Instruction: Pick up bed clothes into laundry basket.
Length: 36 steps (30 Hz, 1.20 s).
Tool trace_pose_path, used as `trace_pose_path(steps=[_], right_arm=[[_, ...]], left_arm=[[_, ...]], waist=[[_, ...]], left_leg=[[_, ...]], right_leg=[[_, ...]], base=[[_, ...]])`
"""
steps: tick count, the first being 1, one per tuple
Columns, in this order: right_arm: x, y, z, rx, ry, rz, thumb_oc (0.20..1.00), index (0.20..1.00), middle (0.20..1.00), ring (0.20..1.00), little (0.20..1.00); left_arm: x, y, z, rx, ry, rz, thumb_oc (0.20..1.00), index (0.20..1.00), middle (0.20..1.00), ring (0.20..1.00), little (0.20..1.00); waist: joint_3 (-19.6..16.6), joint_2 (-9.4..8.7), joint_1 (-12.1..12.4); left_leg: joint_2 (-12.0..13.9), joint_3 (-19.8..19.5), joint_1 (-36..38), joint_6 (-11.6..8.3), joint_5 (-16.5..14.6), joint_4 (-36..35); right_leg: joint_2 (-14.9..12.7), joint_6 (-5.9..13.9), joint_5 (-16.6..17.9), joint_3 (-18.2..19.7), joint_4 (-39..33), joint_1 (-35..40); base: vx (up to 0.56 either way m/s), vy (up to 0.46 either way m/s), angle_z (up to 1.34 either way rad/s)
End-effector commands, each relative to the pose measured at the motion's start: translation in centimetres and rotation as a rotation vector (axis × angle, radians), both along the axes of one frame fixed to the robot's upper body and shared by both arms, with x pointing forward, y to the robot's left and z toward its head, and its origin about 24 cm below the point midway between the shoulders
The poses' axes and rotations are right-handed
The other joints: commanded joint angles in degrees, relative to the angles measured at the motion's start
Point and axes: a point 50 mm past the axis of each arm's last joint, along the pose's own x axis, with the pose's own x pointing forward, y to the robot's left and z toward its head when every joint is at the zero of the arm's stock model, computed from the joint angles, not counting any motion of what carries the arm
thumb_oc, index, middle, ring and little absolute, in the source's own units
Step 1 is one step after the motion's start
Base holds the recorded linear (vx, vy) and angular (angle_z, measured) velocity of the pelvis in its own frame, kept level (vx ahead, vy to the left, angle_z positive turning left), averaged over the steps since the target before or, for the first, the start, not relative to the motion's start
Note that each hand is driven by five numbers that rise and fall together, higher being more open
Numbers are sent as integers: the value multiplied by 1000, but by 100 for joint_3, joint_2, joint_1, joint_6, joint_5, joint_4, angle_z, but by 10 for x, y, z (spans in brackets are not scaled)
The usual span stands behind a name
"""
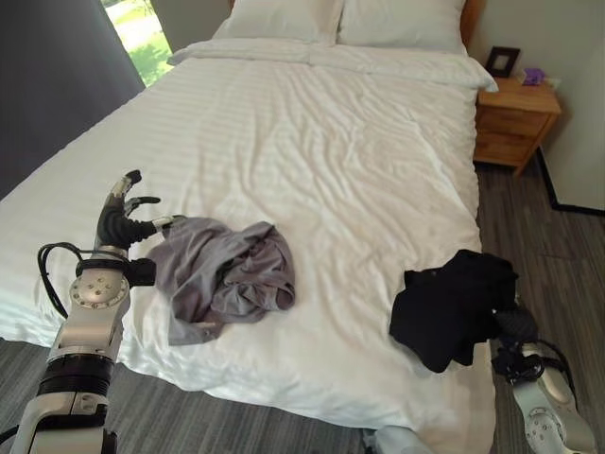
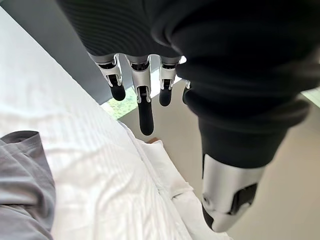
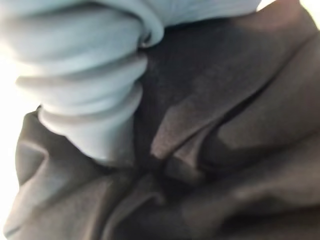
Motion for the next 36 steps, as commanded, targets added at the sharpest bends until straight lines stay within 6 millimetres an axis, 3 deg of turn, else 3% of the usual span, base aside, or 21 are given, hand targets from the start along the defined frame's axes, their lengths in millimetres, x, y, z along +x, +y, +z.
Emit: trace_pose_path(steps=[1,9,11,15,17,18,20,21,24,27,31,32,35,36], right_arm=[[18,-2,34,-47,-160,53,200,200,200,200,200],[15,7,26,-37,-118,110,200,200,200,200,200],[16,10,24,-35,-109,133,200,200,200,200,200],[22,21,26,-14,-115,168,200,200,200,200,200],[20,28,22,5,-101,196,200,200,200,200,200],[16,32,20,7,-87,224,200,200,200,200,200],[14,34,19,13,-81,235,200,200,200,200,200],[13,36,16,14,-66,247,200,200,200,200,200],[15,42,15,11,-61,273,200,200,200,200,200],[17,46,16,-2,-64,297,200,200,200,200,200],[18,54,18,-19,-77,350,200,200,200,200,200],[18,54,18,-18,-77,350,200,200,200,200,200],[17,57,17,-27,-73,368,200,200,200,200,200],[16,58,17,-27,-76,371,200,200,200,200,200]], left_arm=[[15,10,34,142,-14,43,1000,1000,1000,1000,1000],[27,10,19,243,151,74,1000,1000,1000,1000,1000],[32,10,18,276,197,83,1000,1000,1000,1000,1000],[34,15,3,328,336,129,1000,1000,1000,1000,1000],[30,17,-15,341,435,146,1000,1000,1000,1000,1000],[30,7,-32,349,489,102,1000,1000,1000,1000,1000],[33,0,-37,334,486,81,1000,1000,1000,1000,1000],[37,-21,-55,292,498,22,1000,1000,1000,1000,1000],[39,-45,-80,279,565,-54,1000,1000,1000,1000,1000],[41,-56,-88,304,601,-91,1000,1000,1000,1000,1000],[49,-94,-102,330,611,-196,1000,1000,1000,1000,1000],[49,-94,-102,330,611,-196,1000,1000,1000,1000,1000],[51,-118,-108,324,585,-271,1000,1000,1000,1000,1000],[51,-128,-110,305,568,-295,900,900,900,900,900]], waist=[[25,24,2],[237,3,-13],[446,-2,-86],[582,-37,-183],[613,-32,-208],[718,3,-240],[766,30,-254],[859,94,-279],[922,185,-331],[892,229,-382],[802,298,-467],[788,292,-469],[718,307,-484],[701,309,-485]], left_leg=[[248,-101,432,-231,-112,67],[327,-143,265,-317,43,67],[353,-173,35,-349,135,67],[371,-122,-265,-395,205,67],[386,-79,-370,-431,238,67],[393,-69,-443,-454,282,67],[391,-80,-481,-466,282,67],[397,-95,-566,-487,311,67],[409,-90,-625,-507,315,67],[407,-67,-672,-518,322,67],[429,-9,-610,-533,265,67],[422,-9,-630,-532,277,67],[422,2,-584,-525,254,67],[421,-5,-572,-521,244,67]], right_leg=[[-475,607,-238,72,91,241],[-460,561,-214,12,91,93],[-480,538,-138,-2,91,-127],[-466,548,-31,38,91,-413],[-471,554,-14,50,91,-512],[-483,547,-21,38,91,-576],[-493,533,-25,35,91,-606],[-510,510,-31,25,91,-671],[-507,493,-47,17,91,-717],[-511,486,-44,29,91,-767],[-487,478,-85,67,91,-748],[-494,477,-76,71,91,-767],[-502,472,-104,65,91,-726],[-510,471,-112,57,91,-709]], base=[[0,0,0],[-19,-23,0],[-148,-33,4],[-72,-34,2],[3,-53,-4],[0,-46,-8],[-3,-13,-3],[0,0,0],[6,-19,6],[7,-3,2],[36,-8,0],[0,0,0],[13,-3,0],[27,-1,3]])
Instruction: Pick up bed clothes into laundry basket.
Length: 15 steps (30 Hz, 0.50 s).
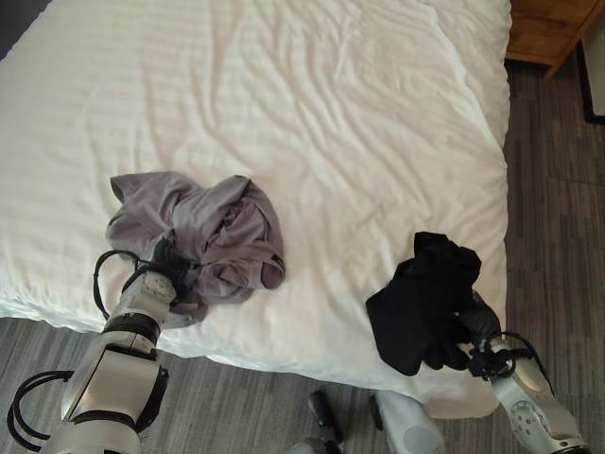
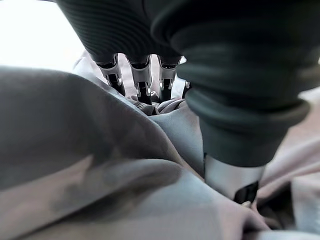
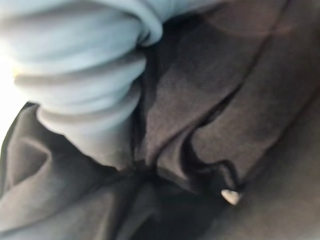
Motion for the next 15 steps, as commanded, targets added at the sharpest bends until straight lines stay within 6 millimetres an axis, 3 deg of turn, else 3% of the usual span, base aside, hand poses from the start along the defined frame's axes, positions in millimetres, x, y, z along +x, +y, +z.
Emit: trace_pose_path(steps=[1,2,3,4,7,15], right_arm=[[3,20,15,15,-87,117,200,200,200,200,200],[3,23,13,15,-82,119,200,200,200,200,200],[3,24,14,14,-86,118,200,200,200,200,200],[3,24,14,14,-86,118,200,200,200,200,200],[1,28,13,-10,-88,133,200,200,200,200,200],[2,25,10,-27,-79,87,200,200,200,200,200]], left_arm=[[16,-110,-46,-177,70,-323,871,871,871,871,871],[11,-126,-57,-256,62,-338,482,482,482,482,482],[7,-139,-63,-319,47,-346,266,266,266,266,266],[7,-139,-63,-319,47,-346,200,200,200,200,200],[-14,-156,-94,-521,85,-262,200,200,200,200,200],[-40,-178,-117,-766,82,-216,200,200,200,200,200]], waist=[[-137,-44,-266],[-180,-62,-267],[-172,-60,-255],[-186,-66,-258],[-214,-97,-242],[-248,-186,-156]], left_leg=[[500,-17,372,-452,207,68],[481,-24,359,-439,205,68],[475,-38,386,-428,183,68],[467,-38,366,-427,196,68],[451,-46,364,-401,180,68],[444,-54,358,-375,161,68]], right_leg=[[-425,665,-236,84,88,230],[-444,657,-239,79,88,229],[-442,655,-247,78,88,259],[-449,654,-238,81,88,240],[-468,638,-242,92,88,256],[-466,616,-252,121,88,271]], base=[[21,0,5],[22,9,5],[6,4,6],[6,13,3],[2,18,4],[0,-1,0]])
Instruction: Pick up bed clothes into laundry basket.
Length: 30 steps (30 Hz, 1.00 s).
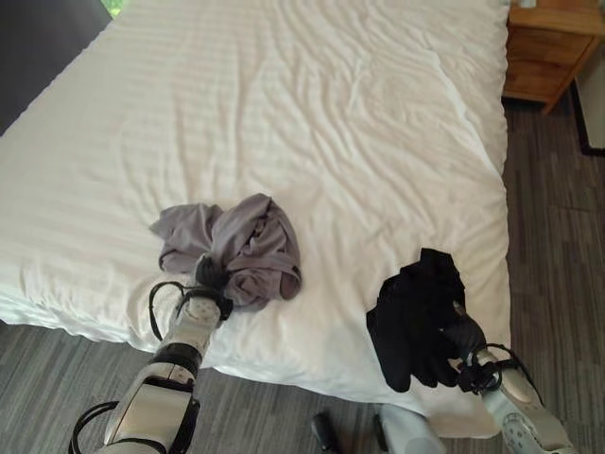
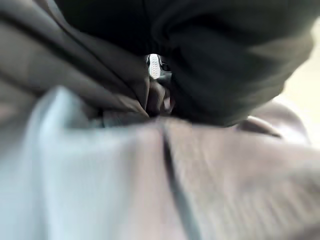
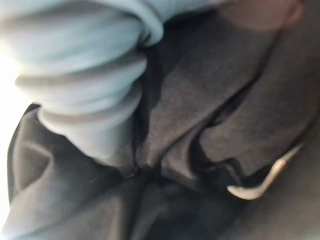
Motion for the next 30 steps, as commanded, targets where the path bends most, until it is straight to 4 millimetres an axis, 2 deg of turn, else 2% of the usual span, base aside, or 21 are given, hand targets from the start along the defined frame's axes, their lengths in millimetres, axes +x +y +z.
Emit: trace_pose_path(steps=[1,4,7,8,11,13,19,20,21,22,23,26,30], right_arm=[[19,11,27,4,-153,33,200,200,200,200,200],[19,12,27,0,-154,37,200,200,200,200,200],[21,16,28,1,-162,42,200,200,200,200,200],[23,18,29,-4,-167,47,200,200,200,200,200],[24,20,29,-13,-171,53,200,200,200,200,200],[23,19,29,-10,-168,48,200,200,200,200,200],[23,17,28,38,-159,36,200,200,200,200,200],[23,17,28,38,-159,36,200,200,200,200,200],[23,16,28,33,-160,37,200,200,200,200,200],[23,16,28,33,-159,40,200,200,200,200,200],[24,16,29,29,-169,39,200,200,200,200,200],[23,15,28,35,-167,29,200,200,200,200,200],[21,14,26,46,-164,13,200,200,200,200,200]], left_arm=[[-17,-107,-52,-292,189,-289,200,200,200,200,200],[-14,-103,-41,-404,105,-252,200,200,200,200,200],[-5,-98,-22,-498,-12,-215,200,200,200,200,200],[-1,-94,-7,-568,-105,-196,200,200,200,200,200],[4,-90,14,-668,-222,-184,200,200,200,200,200],[7,-89,37,-724,-328,-229,200,200,200,200,200],[10,-100,97,-948,-592,-350,200,200,200,200,200],[10,-99,97,-947,-593,-350,200,200,200,200,200],[10,-103,107,-986,-634,-379,200,200,200,200,200],[10,-105,109,-1012,-642,-386,200,200,200,200,200],[9,-111,121,-1092,-702,-414,200,200,200,200,200],[5,-117,134,-1173,-763,-454,200,200,200,200,200],[-2,-120,144,-1244,-815,-503,200,200,200,200,200]], waist=[[377,-192,-279],[354,-229,-229],[303,-260,-191],[264,-277,-171],[198,-294,-151],[168,-286,-143],[6,-324,-148],[-7,-332,-149],[-41,-343,-150],[-69,-356,-153],[-130,-384,-153],[-198,-411,-142],[-289,-434,-112]], left_leg=[[528,15,370,-454,177,67],[538,7,428,-456,173,67],[546,19,508,-459,160,67],[546,25,544,-457,149,67],[546,41,597,-455,134,67],[552,56,668,-455,104,67],[556,33,789,-438,74,67],[549,35,769,-439,89,67],[551,35,788,-439,84,67],[552,40,798,-438,82,67],[549,35,830,-432,72,67],[548,35,865,-423,62,67],[538,41,915,-410,48,67]], right_leg=[[-376,558,-259,133,82,264],[-365,547,-286,128,82,339],[-355,546,-313,137,82,423],[-349,543,-327,135,82,464],[-343,549,-338,150,82,525],[-327,560,-359,152,82,597],[-322,573,-404,157,82,760],[-328,571,-393,162,82,739],[-329,578,-400,167,82,773],[-328,579,-404,170,82,789],[-320,584,-417,176,82,834],[-308,584,-432,167,82,885],[-302,594,-453,170,82,964]], base=[[1,-2,4],[0,0,0],[7,-1,-1],[0,0,0],[28,14,-5],[15,9,0],[29,9,-7],[15,6,-5],[0,0,0],[0,0,0],[0,0,0],[4,-1,-1],[16,3,-6]])
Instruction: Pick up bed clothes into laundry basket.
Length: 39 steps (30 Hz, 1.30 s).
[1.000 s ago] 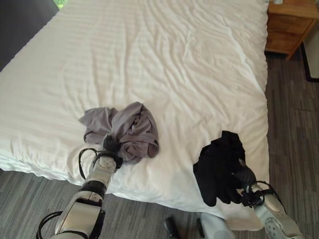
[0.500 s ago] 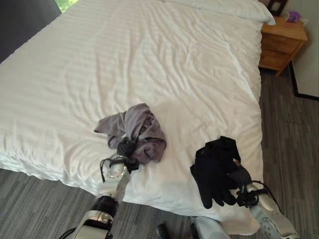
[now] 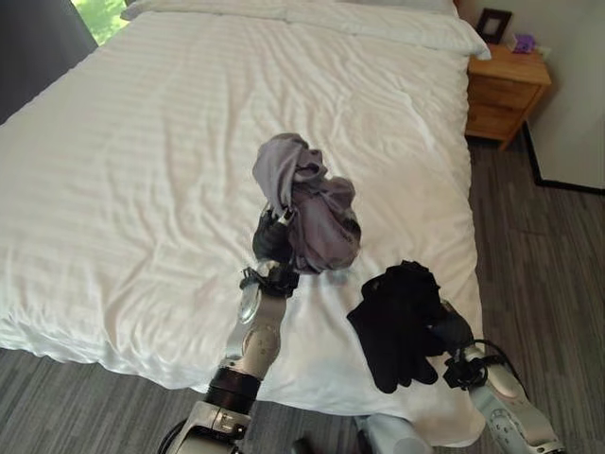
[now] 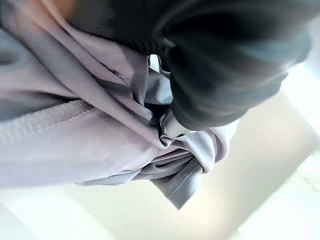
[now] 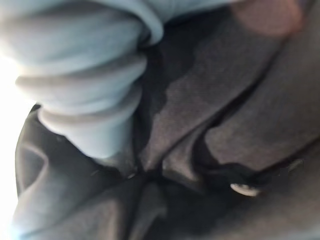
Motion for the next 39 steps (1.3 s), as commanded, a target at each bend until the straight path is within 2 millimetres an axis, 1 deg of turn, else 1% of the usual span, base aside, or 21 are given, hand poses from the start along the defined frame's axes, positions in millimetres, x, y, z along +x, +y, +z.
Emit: trace_pose_path(steps=[1,7,8,10,14,16,23,25,26,27,28,29,30,31,32,33,34,35,37,38,39], right_arm=[[9,-5,20,42,-121,-15,200,200,200,200,200],[10,-14,23,127,-135,-95,200,200,200,200,200],[12,-22,29,230,-167,-173,200,200,200,200,200],[13,-35,42,314,-244,-261,200,200,200,200,200],[15,-43,51,311,-301,-296,200,200,200,200,200],[15,-43,51,306,-298,-301,200,200,200,200,200],[13,-46,50,293,-289,-307,200,200,200,200,200],[18,-52,54,264,-303,-322,200,200,200,200,200],[22,-56,60,245,-328,-322,200,200,200,200,200],[26,-58,67,232,-355,-321,200,200,200,200,200],[29,-60,73,219,-382,-317,200,200,200,200,200],[33,-66,82,206,-418,-328,200,200,200,200,200],[33,-73,85,203,-434,-353,200,200,200,200,200],[29,-83,86,206,-445,-403,200,200,200,200,200],[29,-83,86,207,-445,-403,200,200,200,200,200],[24,-91,86,209,-454,-446,200,200,200,200,200],[14,-103,81,224,-443,-512,200,200,200,200,200],[7,-109,72,219,-414,-563,200,200,200,200,200],[5,-110,63,208,-381,-599,200,200,200,200,200],[5,-110,63,209,-381,-599,200,200,200,200,200],[7,-107,61,221,-370,-607,200,200,200,200,200]], left_arm=[[2,6,32,-65,-184,-3,200,200,200,200,200],[-6,10,40,-100,-242,-23,200,200,200,200,200],[-12,15,37,-125,-240,-11,200,200,200,200,200],[-24,30,28,-146,-222,47,200,200,200,200,200],[-28,40,20,-122,-198,88,200,200,200,200,200],[-29,41,18,-97,-188,94,200,200,200,200,200],[-29,41,21,-58,-199,93,200,200,200,200,200],[-27,40,26,-53,-222,98,200,200,200,200,200],[-26,42,33,-48,-255,109,200,200,200,200,200],[-27,44,40,-48,-289,120,200,200,200,200,200],[-29,46,49,-42,-336,130,200,200,200,200,200],[-33,53,58,-46,-380,160,200,200,200,200,200],[-36,57,61,-52,-404,181,200,200,200,200,200],[-41,62,68,-45,-446,212,200,200,200,200,200],[-41,62,69,-44,-447,212,200,200,200,200,200],[-43,63,71,-34,-460,212,200,200,200,200,200],[-44,62,74,-58,-479,191,200,200,200,200,200],[-43,56,71,-54,-465,161,200,200,200,200,200],[-42,56,71,20,-455,161,200,200,200,200,200],[-41,56,71,21,-456,161,200,200,200,200,200],[-41,59,69,63,-437,175,200,200,200,200,200]], waist=[[-273,38,42],[-346,19,98],[-368,22,145],[-407,30,210],[-461,49,243],[-467,62,256],[-412,107,243],[-336,112,251],[-246,58,291],[-158,6,355],[-77,-5,457],[-57,-40,525],[-68,-62,534],[-123,-68,536],[-133,-94,537],[-190,-109,507],[-197,-157,432],[-179,-187,349],[-82,-272,398],[-86,-308,403],[20,-327,456]], left_leg=[[449,-148,317,-450,96,65],[442,-189,374,-441,84,65],[432,-217,384,-431,79,65],[418,-227,431,-396,52,65],[396,-216,467,-364,34,65],[395,-216,487,-355,27,65],[390,-243,613,-330,-13,65],[368,-280,706,-329,91,109],[344,-513,524,-346,-7,637],[297,-851,372,-355,-71,919],[233,-1353,299,-356,-101,1179],[151,-1802,246,-365,-162,1366],[122,-2019,310,-371,-240,1540],[98,-2538,534,-361,-344,1798],[73,-2537,521,-363,-313,1783],[78,-2803,678,-298,-430,1721],[40,-2830,804,-94,-711,1272],[-1,-2635,890,55,-911,1022],[-165,-2285,898,179,-976,840],[-196,-2278,886,176,-946,830],[-239,-2093,818,185,-906,860]], right_leg=[[-431,573,-430,48,81,437],[-455,581,-451,21,81,539],[-459,586,-464,9,81,581],[-452,594,-456,4,81,620],[-446,602,-457,18,81,660],[-459,599,-454,26,81,682],[-459,567,-530,89,81,785],[-446,543,-526,137,81,841],[-426,516,-488,222,97,842],[-409,493,-460,333,156,797],[-344,489,-437,475,261,705],[-292,526,-368,680,398,515],[-241,579,-278,871,426,427],[-153,687,-81,1185,374,310],[-177,691,-65,1197,369,293],[-177,797,40,1344,314,214],[-253,916,215,1503,195,96],[-309,1022,366,1486,132,-34],[-307,1180,500,1253,81,-332],[-330,1183,522,1277,81,-352],[-319,1181,512,1016,81,-402]], base=[[11,2,-8],[1,1,-1],[0,0,0],[6,37,1],[3,18,3],[0,0,0],[15,-3,0],[-9,-1,-4],[-72,0,-6],[-101,40,-9],[-122,98,-21],[-115,146,-62],[-125,242,-96],[-86,196,-126],[-108,227,-128],[-240,294,-182],[-364,449,-179],[-462,513,-166],[-361,291,-87],[-313,141,-77],[-438,204,-117]])
